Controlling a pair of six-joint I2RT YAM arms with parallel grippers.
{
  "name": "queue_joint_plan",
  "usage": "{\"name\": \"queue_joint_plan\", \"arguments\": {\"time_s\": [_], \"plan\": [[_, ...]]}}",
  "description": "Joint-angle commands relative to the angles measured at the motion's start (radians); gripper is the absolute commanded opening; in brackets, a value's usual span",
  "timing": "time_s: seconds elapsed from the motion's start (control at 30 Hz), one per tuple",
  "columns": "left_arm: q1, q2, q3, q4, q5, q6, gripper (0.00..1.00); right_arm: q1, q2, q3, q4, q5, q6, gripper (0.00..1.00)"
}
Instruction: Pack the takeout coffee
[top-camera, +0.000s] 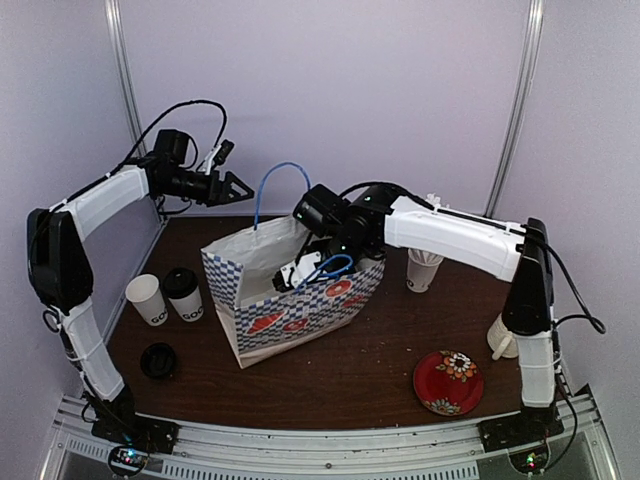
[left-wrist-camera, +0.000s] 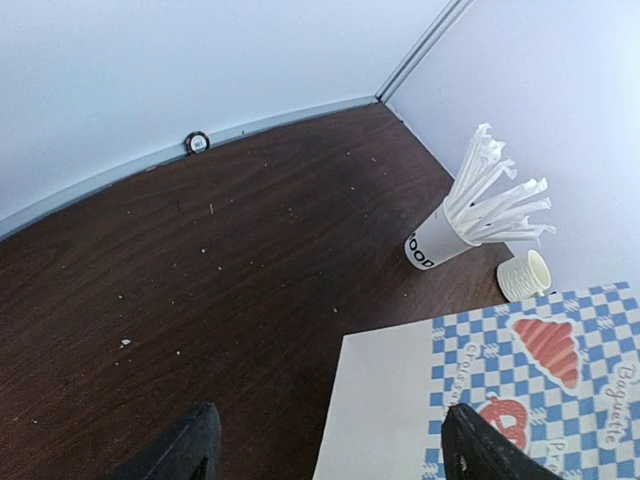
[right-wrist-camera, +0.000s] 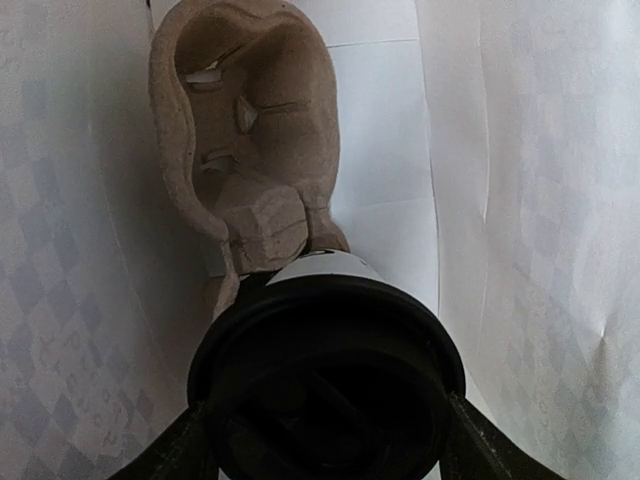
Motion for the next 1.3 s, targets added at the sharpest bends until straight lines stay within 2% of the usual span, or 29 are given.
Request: {"name": "queue_joint_plan", "arguments": {"time_s": [0.0,0.43,0.57,1.0,1.17,1.27], "plan": [[-0.013,-0.111,-0.062,0.034,-0.04,0.002,0.8,-0.041,0.081,0.116,-0.127,-0.129,0.055,0.5],[-0.013,-0.319,-0.182,0.019,-0.059,0.003,0.8,-0.068,0.271,0.295,-0.285,-0.184,0.058,0.5],[-0.013,-0.356,-0.22,0.023,-0.059,0.002,0.8,-0.057,0.259,0.339,-0.35,-0.181,0.06,0.5],[-0.013,-0.4,-0.277,0.025,-0.058,0.003,0.8,0.026,0.211,0.33,-0.549,-0.227,0.054,0.5],[-0.013,-0.414,-0.283,0.018,-0.047,0.003,0.8,0.031,0.187,0.304,-0.516,-0.244,0.063,0.51],[-0.013,-0.422,-0.28,0.013,-0.02,0.003,0.8,0.03,0.133,0.236,-0.395,-0.236,0.087,0.52]]}}
